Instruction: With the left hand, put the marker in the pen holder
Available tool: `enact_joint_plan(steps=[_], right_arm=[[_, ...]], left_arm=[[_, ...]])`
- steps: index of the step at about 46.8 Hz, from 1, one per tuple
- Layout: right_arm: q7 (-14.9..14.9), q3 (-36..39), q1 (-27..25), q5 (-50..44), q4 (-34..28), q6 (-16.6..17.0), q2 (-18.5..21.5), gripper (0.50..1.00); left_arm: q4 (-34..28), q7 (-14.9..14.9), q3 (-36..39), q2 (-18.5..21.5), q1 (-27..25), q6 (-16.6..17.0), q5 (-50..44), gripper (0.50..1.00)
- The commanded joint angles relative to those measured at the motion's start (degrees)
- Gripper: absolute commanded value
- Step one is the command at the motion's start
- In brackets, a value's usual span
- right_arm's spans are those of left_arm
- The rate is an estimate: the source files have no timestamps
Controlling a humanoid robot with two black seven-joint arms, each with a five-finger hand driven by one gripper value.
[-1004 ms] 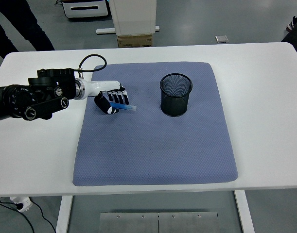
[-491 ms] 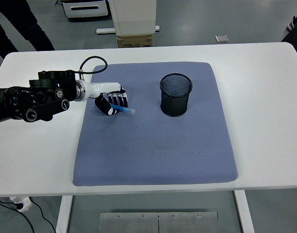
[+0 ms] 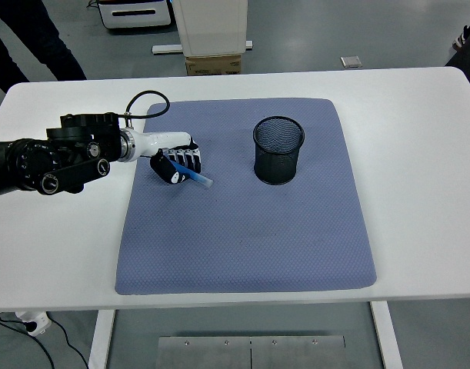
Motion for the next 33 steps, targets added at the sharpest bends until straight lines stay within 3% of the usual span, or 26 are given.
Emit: enact_joint_plan(steps=[1,33], right_arm=[[0.00,0.00,0.00,0.00,0.00,0.00,0.00,1.000],[0.00,0.00,0.00,0.00,0.00,0.00,0.00,1.000]], left_arm=[[0.00,0.01,-0.16,0.13,-0.07,0.01,-0.24,0.500],[-0.09,0.01,-3.15,0.57,-1.74,-0.16,-6.65,0.500]])
